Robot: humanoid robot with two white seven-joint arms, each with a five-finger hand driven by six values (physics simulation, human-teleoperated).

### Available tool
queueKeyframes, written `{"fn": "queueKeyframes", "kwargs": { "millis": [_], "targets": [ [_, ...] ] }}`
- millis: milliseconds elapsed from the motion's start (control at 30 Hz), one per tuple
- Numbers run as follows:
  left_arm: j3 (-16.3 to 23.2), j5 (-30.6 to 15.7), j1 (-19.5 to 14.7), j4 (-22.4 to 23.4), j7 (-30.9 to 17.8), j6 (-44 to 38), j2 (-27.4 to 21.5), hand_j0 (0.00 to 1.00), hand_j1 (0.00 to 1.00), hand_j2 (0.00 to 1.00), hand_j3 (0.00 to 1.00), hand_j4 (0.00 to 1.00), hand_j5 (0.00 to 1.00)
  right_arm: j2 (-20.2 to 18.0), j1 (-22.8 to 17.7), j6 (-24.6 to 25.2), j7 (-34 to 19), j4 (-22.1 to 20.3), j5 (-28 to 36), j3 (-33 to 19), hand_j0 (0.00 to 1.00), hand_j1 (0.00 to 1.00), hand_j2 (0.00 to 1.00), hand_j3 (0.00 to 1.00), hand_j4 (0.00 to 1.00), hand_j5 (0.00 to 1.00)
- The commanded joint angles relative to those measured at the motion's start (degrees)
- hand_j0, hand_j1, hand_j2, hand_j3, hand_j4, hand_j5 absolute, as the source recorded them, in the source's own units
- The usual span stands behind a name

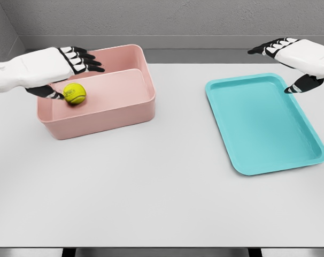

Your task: Put the tennis from the blue tray into the pink basket with both arms

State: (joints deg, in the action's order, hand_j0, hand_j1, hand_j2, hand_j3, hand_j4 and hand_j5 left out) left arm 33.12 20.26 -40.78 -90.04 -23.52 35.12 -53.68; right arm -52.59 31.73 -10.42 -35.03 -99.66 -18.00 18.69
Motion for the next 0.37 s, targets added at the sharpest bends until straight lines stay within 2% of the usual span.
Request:
{"fn": "queueKeyframes", "kwargs": {
  "millis": [0, 133, 333],
  "targets": [
    [0.9, -5.49, 0.0, -3.74, 0.05, -0.12, -5.47, 1.0, 1.0, 1.0, 1.0, 1.0, 1.0, -0.06, -0.09, 0.05, 0.03, -0.01, 0.07, 0.03, 1.0, 1.0, 1.0, 1.0, 1.0, 1.0],
    [0.55, -6.55, -0.09, -6.73, -0.21, -0.12, -8.72, 1.0, 1.0, 1.0, 1.0, 1.0, 1.0, -0.06, -0.09, 0.05, 0.03, -0.01, 0.16, -0.06, 1.0, 1.0, 1.0, 1.0, 1.0, 1.0],
    [0.99, -6.28, 0.18, -6.73, -0.21, -0.12, -8.72, 1.0, 1.0, 1.0, 1.0, 1.0, 1.0, -0.06, 0.0, 0.05, 0.03, -0.01, 0.16, -0.06, 1.0, 1.0, 1.0, 1.0, 1.0, 1.0]
  ]
}}
